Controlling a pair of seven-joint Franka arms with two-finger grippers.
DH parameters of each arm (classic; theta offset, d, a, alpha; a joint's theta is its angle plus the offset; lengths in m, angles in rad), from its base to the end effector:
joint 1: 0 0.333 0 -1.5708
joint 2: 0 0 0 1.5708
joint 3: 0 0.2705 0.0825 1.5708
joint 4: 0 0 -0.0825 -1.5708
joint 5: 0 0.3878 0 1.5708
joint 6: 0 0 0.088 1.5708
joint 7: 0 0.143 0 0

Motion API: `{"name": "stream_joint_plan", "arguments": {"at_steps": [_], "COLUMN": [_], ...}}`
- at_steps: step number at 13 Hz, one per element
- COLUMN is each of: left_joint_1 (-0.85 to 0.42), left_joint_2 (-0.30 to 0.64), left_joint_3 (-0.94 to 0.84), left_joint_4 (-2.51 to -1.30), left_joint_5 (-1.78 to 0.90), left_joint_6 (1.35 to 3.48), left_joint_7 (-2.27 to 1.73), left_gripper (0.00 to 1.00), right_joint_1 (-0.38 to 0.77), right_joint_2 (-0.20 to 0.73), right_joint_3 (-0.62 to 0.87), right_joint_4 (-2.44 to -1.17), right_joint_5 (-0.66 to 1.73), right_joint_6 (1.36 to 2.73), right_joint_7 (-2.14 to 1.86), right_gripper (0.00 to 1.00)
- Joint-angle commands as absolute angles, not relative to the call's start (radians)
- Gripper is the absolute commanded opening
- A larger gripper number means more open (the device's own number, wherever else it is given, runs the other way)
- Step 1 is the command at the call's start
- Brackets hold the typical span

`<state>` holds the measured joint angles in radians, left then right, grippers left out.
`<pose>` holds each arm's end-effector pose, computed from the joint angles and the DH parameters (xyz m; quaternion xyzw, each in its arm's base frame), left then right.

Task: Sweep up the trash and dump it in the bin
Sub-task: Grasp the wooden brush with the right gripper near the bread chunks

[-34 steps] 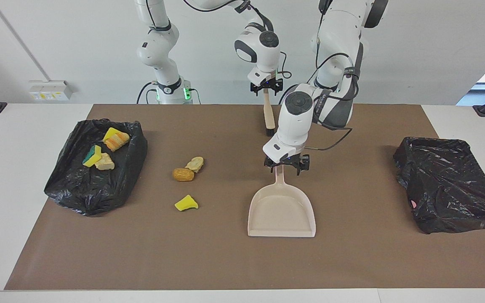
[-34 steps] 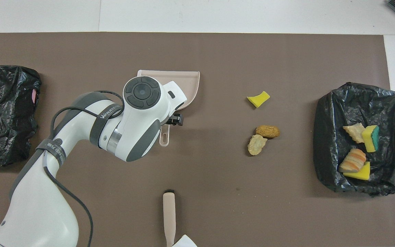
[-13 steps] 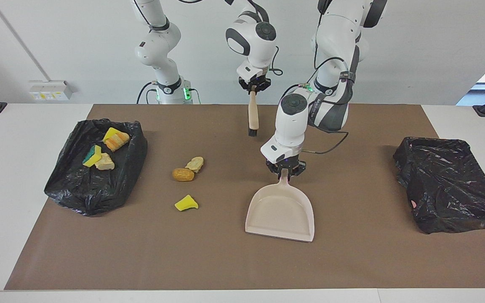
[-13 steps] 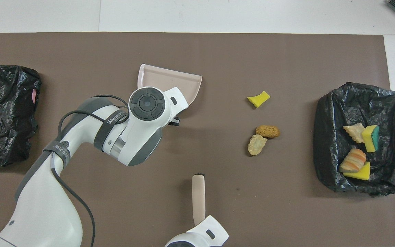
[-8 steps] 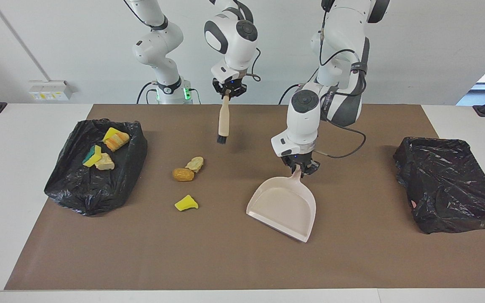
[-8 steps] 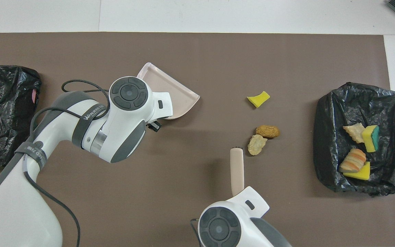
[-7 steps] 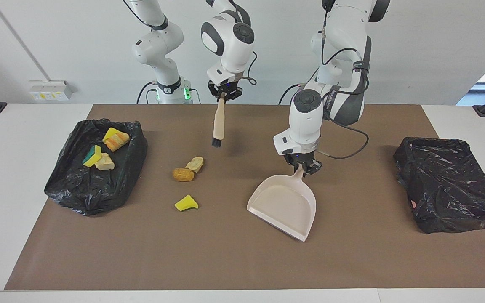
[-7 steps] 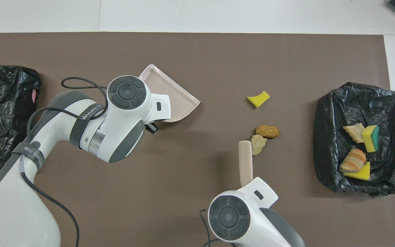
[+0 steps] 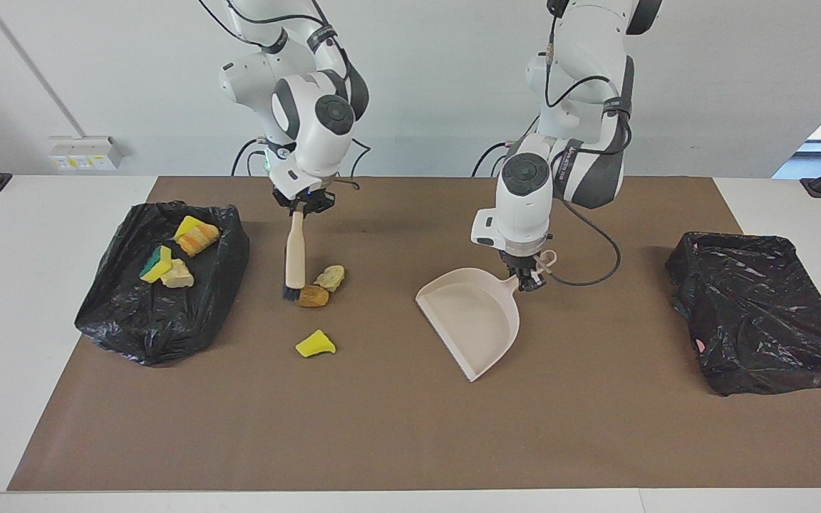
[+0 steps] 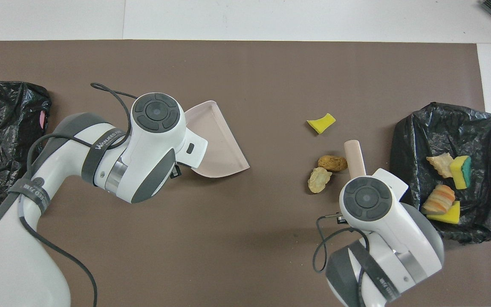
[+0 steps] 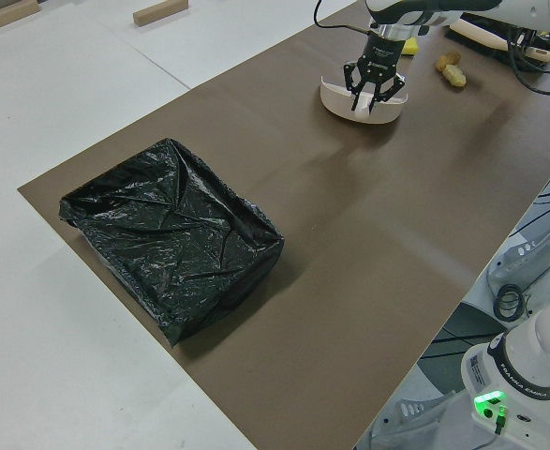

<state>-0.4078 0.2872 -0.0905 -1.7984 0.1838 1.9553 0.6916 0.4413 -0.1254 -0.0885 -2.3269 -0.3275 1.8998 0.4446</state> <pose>0.5393 -0.2712 0.2984 -0.8021 0.5897 0.0703 0.0633 0.4384 0.1256 0.2909 0.9786 0.0316 -0.0824 0.1858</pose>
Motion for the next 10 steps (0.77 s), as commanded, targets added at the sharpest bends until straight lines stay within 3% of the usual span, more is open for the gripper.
{"name": "stream_joint_plan", "arguments": {"at_steps": [1,5,10], "left_joint_1": [-0.434,-0.497,-0.529], "left_joint_2": [0.232,0.209,0.149], "left_joint_3": [-0.098,-0.101,-0.1], "left_joint_4": [-1.888,-1.957,-2.069], "left_joint_5": [0.199,0.276,0.299], "left_joint_6": [2.003,2.057,2.086], "left_joint_7": [0.804,0.813,0.808], "left_gripper": [0.0,0.0,0.0], "right_joint_1": [0.391,0.388,0.4], "right_joint_2": [-0.076,-0.035,-0.028], "right_joint_3": [-0.072,-0.069,-0.069], "right_joint_4": [-2.338,-2.339,-2.333], "right_joint_5": [-0.353,-0.315,-0.059], "right_joint_6": [1.979,2.02,2.023], "right_joint_7": [0.377,0.342,0.204], "right_gripper": [0.0,0.0,0.0]}}
